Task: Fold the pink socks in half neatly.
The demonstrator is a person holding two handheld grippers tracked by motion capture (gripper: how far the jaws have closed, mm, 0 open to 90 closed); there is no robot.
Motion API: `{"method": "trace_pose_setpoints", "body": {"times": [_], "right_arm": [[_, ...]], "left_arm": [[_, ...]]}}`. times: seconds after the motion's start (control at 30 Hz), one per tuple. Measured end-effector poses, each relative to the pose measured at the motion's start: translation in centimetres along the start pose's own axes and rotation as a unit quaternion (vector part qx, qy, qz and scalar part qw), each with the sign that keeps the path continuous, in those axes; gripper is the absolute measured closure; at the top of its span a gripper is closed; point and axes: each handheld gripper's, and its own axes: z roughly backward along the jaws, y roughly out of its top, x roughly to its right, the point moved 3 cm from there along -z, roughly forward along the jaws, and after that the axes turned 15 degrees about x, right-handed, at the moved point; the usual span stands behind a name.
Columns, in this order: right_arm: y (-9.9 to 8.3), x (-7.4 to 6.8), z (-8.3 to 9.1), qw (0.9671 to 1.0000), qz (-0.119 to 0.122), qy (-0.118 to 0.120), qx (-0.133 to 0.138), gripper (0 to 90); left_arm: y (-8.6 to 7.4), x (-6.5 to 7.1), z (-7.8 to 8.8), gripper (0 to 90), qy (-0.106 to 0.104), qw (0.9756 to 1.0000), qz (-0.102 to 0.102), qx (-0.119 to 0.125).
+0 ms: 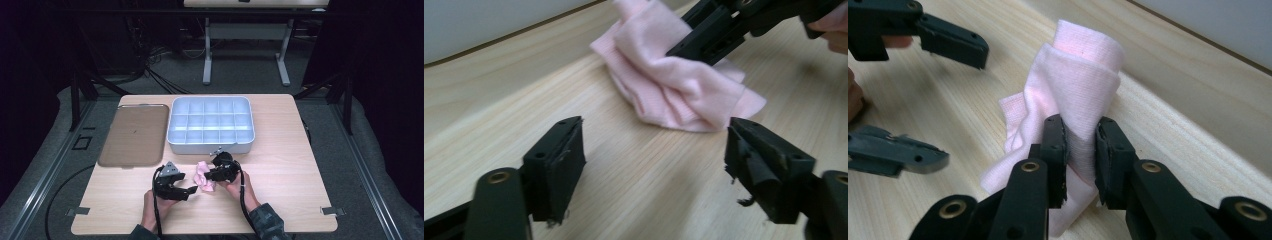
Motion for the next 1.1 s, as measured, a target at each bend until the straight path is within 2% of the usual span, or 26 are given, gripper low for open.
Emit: {"method": "trace_pose_setpoints", "body": {"times": [0.03, 0.1, 0.13, 0.23, 0.37, 0.43, 0.5, 0.73, 0.87, 1.1], "right_arm": [[0.0, 0.0, 0.1, 1.0, 0.004, -0.002, -0.003, 77.2], [0.1, 0.0, 0.2, 1.0, -0.005, 0.003, 0.001, 77.7], [0.1, 0.0, 0.2, 1.0, -0.005, 0.004, 0.003, 77.9], [0.3, -0.3, 0.7, 0.9998, -0.007, 0.009, 0.019, 78.5], [0.7, -0.6, 1.7, 0.9989, 0.0, 0.009, 0.046, 79.0], [0.8, -0.8, 2.2, 0.9985, 0.001, 0.009, 0.054, 79.1], [0.9, -0.7, 2.5, 0.9988, 0.005, 0.016, 0.046, 79.1], [0.8, -0.4, 4.3, 0.9975, 0.0, 0.009, 0.07, 79.0], [0.8, 0.0, 5.5, 0.9966, -0.001, -0.002, 0.082, 79.0], [0.9, 1.0, 7.3, 0.9952, -0.002, -0.022, 0.095, 79.0]], "left_arm": [[-0.1, -0.2, 0.2, 19.6, 0.004, 1.0, -0.001, 0.0], [-0.3, -0.4, 0.7, 15.5, 0.01, 0.9999, -0.001, -0.001], [-0.4, -0.5, 0.9, 15.0, 0.019, 0.9998, 0.0, 0.002], [-0.6, -0.8, 1.8, 12.3, 0.03, 0.9995, -0.007, 0.005], [-1.1, -1.3, 2.5, 6.8, 0.057, 0.9984, -0.005, 0.003], [-1.4, -1.4, 2.6, 3.9, 0.061, 0.9981, -0.001, 0.003], [-1.6, -1.4, 2.7, 3.0, 0.069, 0.9976, -0.006, -0.001], [-1.7, -1.3, 2.4, 0.1, 0.066, 0.9975, -0.017, -0.015], [-1.9, -1.0, 2.1, 0.0, 0.074, 0.9961, -0.036, -0.032], [-2.0, -0.7, 1.9, 0.0, 0.091, 0.9937, -0.053, -0.039]]}}
